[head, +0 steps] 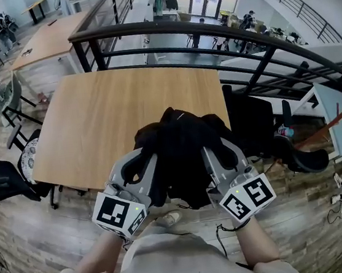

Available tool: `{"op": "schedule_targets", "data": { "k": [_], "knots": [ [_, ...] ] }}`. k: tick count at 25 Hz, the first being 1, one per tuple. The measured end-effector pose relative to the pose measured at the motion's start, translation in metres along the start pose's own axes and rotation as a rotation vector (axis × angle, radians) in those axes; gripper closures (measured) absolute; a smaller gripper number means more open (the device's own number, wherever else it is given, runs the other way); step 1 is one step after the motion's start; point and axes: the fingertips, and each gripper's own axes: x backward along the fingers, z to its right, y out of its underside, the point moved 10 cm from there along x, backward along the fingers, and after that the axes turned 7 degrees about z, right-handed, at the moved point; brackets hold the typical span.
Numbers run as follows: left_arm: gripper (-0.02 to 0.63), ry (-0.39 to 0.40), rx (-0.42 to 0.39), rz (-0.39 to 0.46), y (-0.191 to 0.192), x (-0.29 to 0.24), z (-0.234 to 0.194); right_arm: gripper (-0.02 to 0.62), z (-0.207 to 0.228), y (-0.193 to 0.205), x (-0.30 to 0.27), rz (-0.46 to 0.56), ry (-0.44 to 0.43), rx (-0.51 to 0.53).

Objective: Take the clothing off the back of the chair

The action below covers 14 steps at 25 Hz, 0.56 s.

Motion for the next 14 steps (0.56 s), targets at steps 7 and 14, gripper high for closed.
{"op": "schedule_targets", "data": {
  "k": [7,14],
  "knots": [
    [0.574,0.016,-0.002,-0.004,-0.001,-0.003,0.005,0.558,0.002,-0.001,0.007,0.008,0.017,-0.001],
    [0.574,0.025,0.000,-0.011,-0.002,-0.002,0.009,0.558,0.002,-0.002,0.012,0.007,0.027,-0.003]
  ]
}}
